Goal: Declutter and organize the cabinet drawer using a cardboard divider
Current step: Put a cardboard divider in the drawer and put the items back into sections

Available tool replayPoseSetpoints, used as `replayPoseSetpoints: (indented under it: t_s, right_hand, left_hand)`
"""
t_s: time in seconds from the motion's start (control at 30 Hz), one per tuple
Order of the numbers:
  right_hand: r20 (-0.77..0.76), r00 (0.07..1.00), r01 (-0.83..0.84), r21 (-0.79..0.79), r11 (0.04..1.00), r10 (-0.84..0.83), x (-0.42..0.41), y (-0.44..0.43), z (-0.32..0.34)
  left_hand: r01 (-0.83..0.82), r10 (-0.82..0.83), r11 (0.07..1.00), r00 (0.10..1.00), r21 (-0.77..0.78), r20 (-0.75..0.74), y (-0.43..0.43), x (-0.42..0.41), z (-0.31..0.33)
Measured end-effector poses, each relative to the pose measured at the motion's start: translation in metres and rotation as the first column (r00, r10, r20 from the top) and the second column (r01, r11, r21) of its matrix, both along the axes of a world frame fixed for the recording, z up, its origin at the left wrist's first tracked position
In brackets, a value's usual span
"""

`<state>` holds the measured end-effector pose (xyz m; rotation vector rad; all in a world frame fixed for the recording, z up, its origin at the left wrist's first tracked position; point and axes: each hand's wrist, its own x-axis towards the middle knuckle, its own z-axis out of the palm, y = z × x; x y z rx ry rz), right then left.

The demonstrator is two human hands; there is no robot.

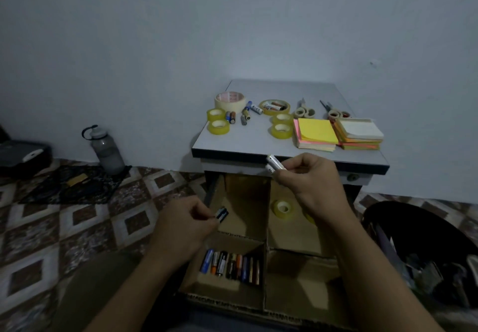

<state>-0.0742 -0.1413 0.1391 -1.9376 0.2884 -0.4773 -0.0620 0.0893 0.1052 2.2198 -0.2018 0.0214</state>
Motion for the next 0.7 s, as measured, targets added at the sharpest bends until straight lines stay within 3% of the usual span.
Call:
replayPoseSetpoints:
  t_s: [0.2, 0.27, 0.37, 0.57, 0.7]
  right_hand:
    - [-0.039, 0.999, 0.015, 0.114, 0.993, -0.011, -0.028, -0.011, -0.016]
    - [-0.048, 0.999, 0.023, 0.130, 0.991, -0.017, -0.031, -0.013, -0.018]
    - [-0.059, 0.998, 0.009, 0.145, 0.989, 0.000, -0.034, -0.014, -0.019]
    - [-0.079, 0.997, 0.009, 0.155, 0.988, 0.003, -0.038, -0.013, -0.021]
    - [-0.103, 0.995, 0.010, 0.164, 0.986, 0.007, -0.040, -0.012, -0.030]
  left_hand:
    - [0.113, -0.063, 0.987, 0.929, 0.117, -0.365, -0.009, -0.025, -0.028]
    - [0.107, -0.050, 0.990, 0.871, 0.089, -0.489, -0.025, -0.021, -0.036]
    - [-0.033, -0.009, 0.998, 0.722, -0.048, -0.692, -0.046, -0.015, -0.046]
    - [-0.139, -0.006, 0.981, 0.671, -0.133, -0.741, -0.063, -0.005, -0.074]
    - [-0.152, 0.040, 0.984, 0.708, -0.097, -0.705, -0.066, -0.002, -0.086]
